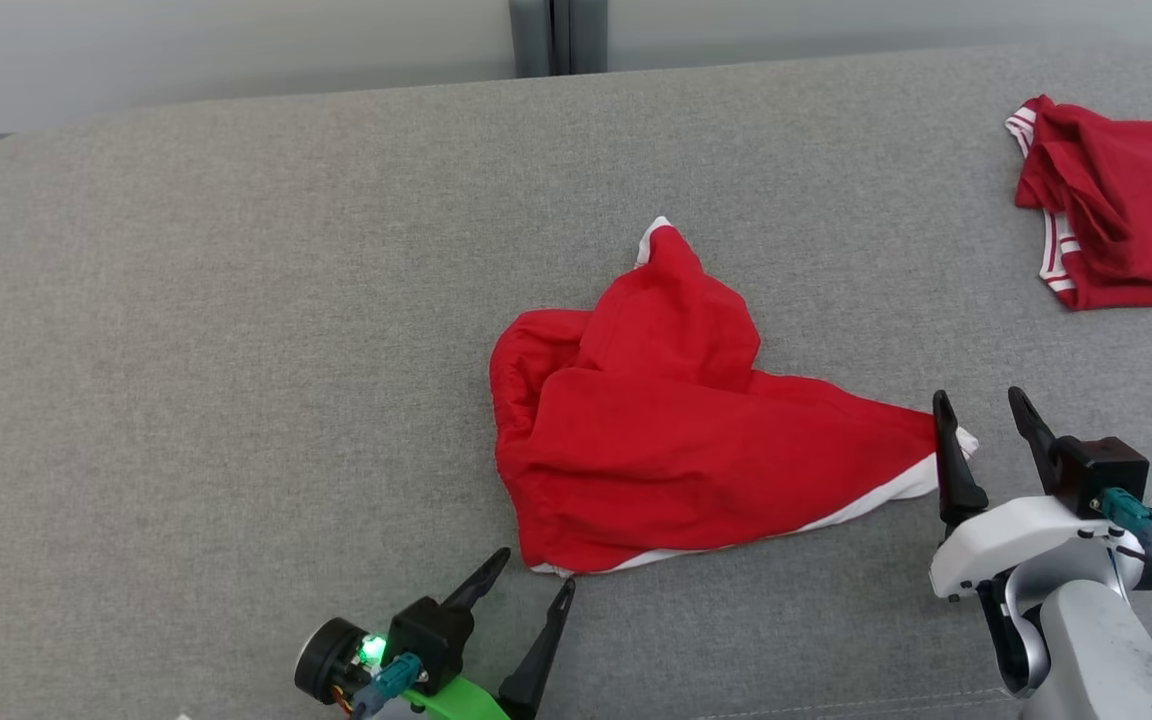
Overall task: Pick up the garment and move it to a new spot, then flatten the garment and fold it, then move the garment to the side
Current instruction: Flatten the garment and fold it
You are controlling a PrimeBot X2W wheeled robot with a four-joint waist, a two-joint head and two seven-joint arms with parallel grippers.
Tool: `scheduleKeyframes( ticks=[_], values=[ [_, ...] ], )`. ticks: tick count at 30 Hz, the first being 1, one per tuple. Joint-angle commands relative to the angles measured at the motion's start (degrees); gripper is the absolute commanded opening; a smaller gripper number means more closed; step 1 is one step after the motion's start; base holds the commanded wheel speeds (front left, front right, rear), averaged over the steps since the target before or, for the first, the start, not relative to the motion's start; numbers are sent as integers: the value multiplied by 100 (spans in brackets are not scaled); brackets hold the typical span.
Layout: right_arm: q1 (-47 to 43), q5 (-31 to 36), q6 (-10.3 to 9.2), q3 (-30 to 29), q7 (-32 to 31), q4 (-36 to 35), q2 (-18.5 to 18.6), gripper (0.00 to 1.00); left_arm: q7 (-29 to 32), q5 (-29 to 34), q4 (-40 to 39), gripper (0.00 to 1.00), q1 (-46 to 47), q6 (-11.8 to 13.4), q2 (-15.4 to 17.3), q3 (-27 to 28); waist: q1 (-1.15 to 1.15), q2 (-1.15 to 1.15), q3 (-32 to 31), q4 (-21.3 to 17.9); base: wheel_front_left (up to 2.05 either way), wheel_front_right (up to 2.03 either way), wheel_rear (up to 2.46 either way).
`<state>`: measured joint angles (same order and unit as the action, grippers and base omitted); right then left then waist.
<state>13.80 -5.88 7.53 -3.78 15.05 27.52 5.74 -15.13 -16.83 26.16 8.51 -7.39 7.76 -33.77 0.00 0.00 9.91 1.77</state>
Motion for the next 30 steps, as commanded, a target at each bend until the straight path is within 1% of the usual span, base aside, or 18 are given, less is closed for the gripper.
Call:
scheduleKeyframes(
  ticks=[1,8,14,15,16,17,20,24,30],
  values=[
    [92,65,-10,-14,15,127,4,100,2,-33,95,100,141,-20,38,-84,0,0,97,-38,0,0,0],
    [319,27,-10,-50,16,631,-66,100,2,-242,443,100,486,-20,-34,-333,0,0,260,-64,0,0,0],
    [461,-91,-10,-17,15,1012,-119,100,3,-325,578,100,711,-20,-26,-536,0,0,398,-2,0,0,0],
    [482,-140,-10,-13,15,1032,-128,93,3,-368,591,74,748,-20,-24,-585,0,0,414,18,0,0,0],
    [479,-159,-10,9,15,1059,-134,33,3,-395,600,42,769,-20,-21,-618,0,0,421,29,0,0,0],
    [480,-190,-10,25,15,1076,-139,0,3,-435,601,0,793,-20,-14,-656,0,0,428,41,0,0,0],
    [445,-268,-11,51,15,1038,-148,0,3,-539,551,0,809,-20,23,-738,0,0,401,65,0,0,0],
    [212,-506,-10,64,15,810,-177,0,3,-676,351,0,635,-20,77,-793,0,0,237,81,0,0,0],
    [-139,-902,-10,248,15,295,-144,0,3,-810,-370,0,322,-20,330,-750,0,0,-49,133,0,0,0]
  ],
)
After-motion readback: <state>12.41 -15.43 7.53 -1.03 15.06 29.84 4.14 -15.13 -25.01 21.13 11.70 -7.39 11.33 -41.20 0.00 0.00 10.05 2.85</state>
